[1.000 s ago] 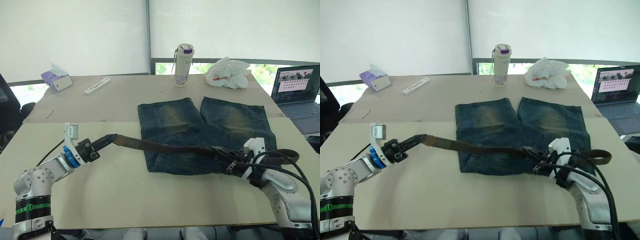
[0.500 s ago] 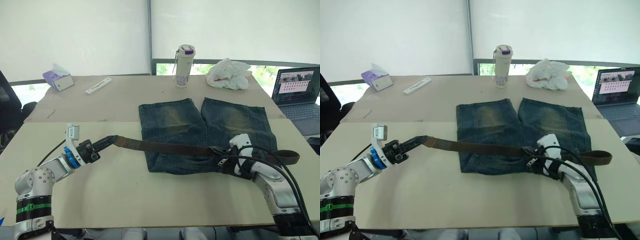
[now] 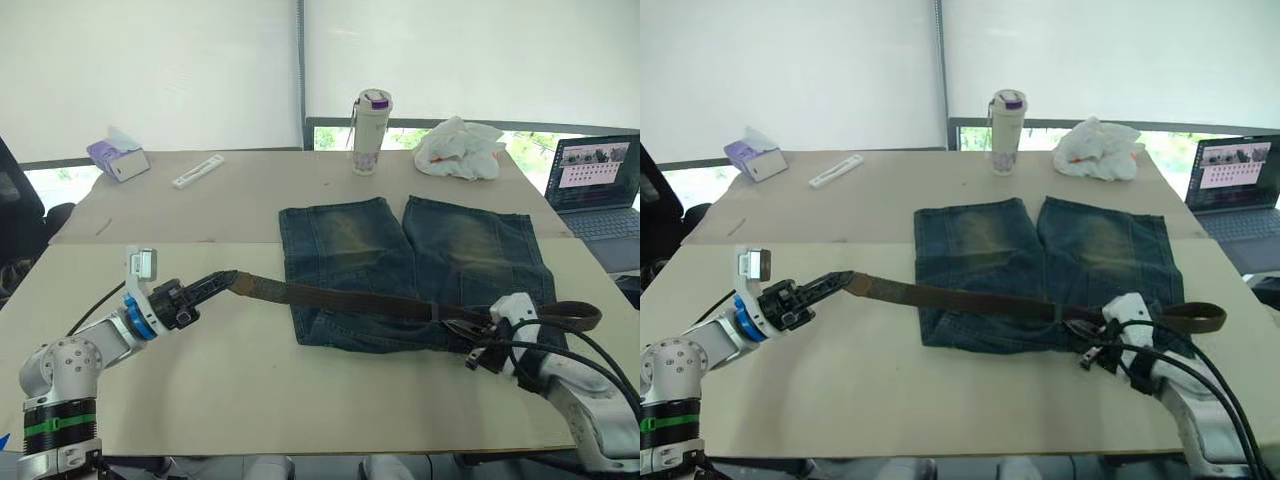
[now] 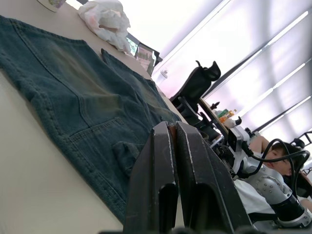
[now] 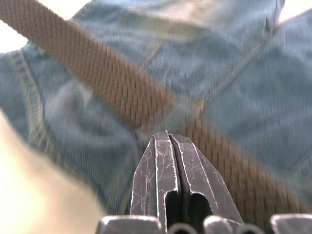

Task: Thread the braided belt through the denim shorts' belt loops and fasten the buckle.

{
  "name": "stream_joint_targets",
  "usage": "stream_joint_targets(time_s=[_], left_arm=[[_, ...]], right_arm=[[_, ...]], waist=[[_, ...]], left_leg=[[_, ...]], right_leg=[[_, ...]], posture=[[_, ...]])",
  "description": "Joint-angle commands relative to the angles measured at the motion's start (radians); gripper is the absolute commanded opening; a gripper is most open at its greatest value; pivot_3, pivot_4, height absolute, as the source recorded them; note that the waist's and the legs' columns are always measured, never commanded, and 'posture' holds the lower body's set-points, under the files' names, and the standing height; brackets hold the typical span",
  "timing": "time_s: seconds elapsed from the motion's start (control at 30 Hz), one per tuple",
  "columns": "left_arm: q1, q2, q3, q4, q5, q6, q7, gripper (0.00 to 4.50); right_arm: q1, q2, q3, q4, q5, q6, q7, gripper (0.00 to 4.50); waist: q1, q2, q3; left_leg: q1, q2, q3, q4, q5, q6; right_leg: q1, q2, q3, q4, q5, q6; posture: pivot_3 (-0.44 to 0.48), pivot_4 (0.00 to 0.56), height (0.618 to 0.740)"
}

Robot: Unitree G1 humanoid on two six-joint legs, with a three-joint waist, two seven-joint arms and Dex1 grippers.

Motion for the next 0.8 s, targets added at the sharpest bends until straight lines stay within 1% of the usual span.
stream_joint_targets(time_s=[0.03, 0.13, 0.17, 0.23, 0.33, 0.4, 0.47, 0.53, 0.63, 0.73, 0.8], left_arm=[[-0.005, 0.014, 0.032, -0.068, -0.077, 0.034, 0.003, 0.00], [-0.012, -0.001, 0.033, -0.097, -0.116, 0.046, 0.036, 0.00], [-0.016, -0.010, 0.028, -0.107, -0.126, 0.047, 0.049, 0.00], [-0.023, -0.030, 0.016, -0.125, -0.139, 0.045, 0.078, 0.00], [-0.043, -0.075, 0.006, -0.147, -0.182, 0.049, 0.142, 0.00], [-0.059, -0.131, -0.013, -0.166, -0.206, 0.043, 0.215, 0.00], [-0.068, -0.171, -0.019, -0.173, -0.228, 0.038, 0.267, 0.00], [-0.071, -0.211, -0.028, -0.176, -0.244, 0.028, 0.310, 0.00], [-0.069, -0.252, -0.037, -0.177, -0.258, 0.017, 0.358, 0.00], [-0.049, -0.277, -0.060, -0.189, -0.254, 0.012, 0.378, 0.00], [-0.043, -0.285, -0.065, -0.188, -0.252, 0.007, 0.386, 0.00]], right_arm=[[-0.008, -0.005, -0.083, -0.125, 0.145, 0.089, -0.006, 0.05], [0.000, 0.011, -0.051, -0.261, 0.299, 0.221, -0.037, 0.05], [-0.002, 0.024, -0.025, -0.297, 0.337, 0.258, -0.057, 0.61], [-0.011, 0.053, 0.027, -0.342, 0.386, 0.306, -0.090, 1.27], [-0.044, 0.129, 0.117, -0.363, 0.402, 0.347, -0.175, 2.27], [-0.086, 0.211, 0.196, -0.358, 0.370, 0.341, -0.234, 2.99], [-0.113, 0.267, 0.229, -0.349, 0.375, 0.349, -0.277, 3.64], [-0.135, 0.327, 0.235, -0.323, 0.398, 0.350, -0.314, 3.64], [-0.159, 0.387, 0.228, -0.291, 0.403, 0.330, -0.343, 3.64], [-0.181, 0.487, 0.178, -0.275, 0.513, 0.313, -0.401, 3.64], [-0.188, 0.522, 0.153, -0.280, 0.576, 0.315, -0.419, 3.64]], waist=[[-0.003, 0.001, 0.000], [-0.002, 0.001, 0.001], [-0.002, 0.000, 0.001], [-0.001, 0.000, 0.001], [0.001, -0.001, 0.001], [0.003, -0.001, 0.001], [0.004, -0.001, 0.001], [0.003, -0.001, 0.001], [0.002, -0.001, 0.001], [0.001, -0.001, 0.001], [-0.001, -0.001, 0.001]], left_leg=[[0.000, 0.000, 0.000, 0.000, 0.000, 0.000], [0.000, 0.001, 0.000, 0.000, 0.000, 0.000], [0.000, 0.001, 0.000, 0.000, 0.000, 0.000], [0.000, 0.001, -0.001, 0.000, 0.000, 0.000], [-0.001, 0.000, -0.001, 0.000, 0.000, 0.000], [-0.001, 0.000, -0.001, 0.000, 0.000, 0.000], [-0.002, 0.000, -0.001, 0.000, 0.000, 0.000], [-0.002, -0.001, -0.001, 0.000, 0.000, 0.000], [-0.002, -0.001, -0.001, 0.000, 0.000, 0.000], [-0.001, -0.001, -0.001, 0.000, 0.000, 0.000], [-0.001, 0.000, -0.001, 0.000, 0.000, 0.000]], right_leg=[[0.000, 0.000, 0.000, 0.000, 0.000, 0.000], [0.000, 0.001, 0.000, 0.000, 0.000, 0.000], [0.000, 0.001, 0.000, 0.000, 0.000, 0.000], [0.000, 0.001, 0.000, 0.000, 0.000, 0.000], [0.000, -0.002, 0.000, 0.000, 0.000, 0.000], [-0.001, -0.002, 0.000, -0.001, 0.000, 0.001], [-0.001, -0.003, 0.000, -0.001, 0.000, 0.001], [-0.001, -0.002, 0.000, -0.001, 0.000, 0.001], [-0.001, -0.002, 0.000, 0.000, 0.000, 0.001], [-0.001, -0.001, -0.001, 0.000, 0.000, 0.001], [-0.001, 0.001, 0.000, 0.000, 0.000, 0.000]], posture=[[0.000, 0.150, 0.740], [0.000, 0.150, 0.740], [0.000, 0.150, 0.740], [0.000, 0.150, 0.740], [0.000, 0.150, 0.740], [0.000, 0.150, 0.740], [0.000, 0.150, 0.740], [0.000, 0.150, 0.740], [0.000, 0.150, 0.740], [0.000, 0.150, 0.740], [0.000, 0.150, 0.740]])
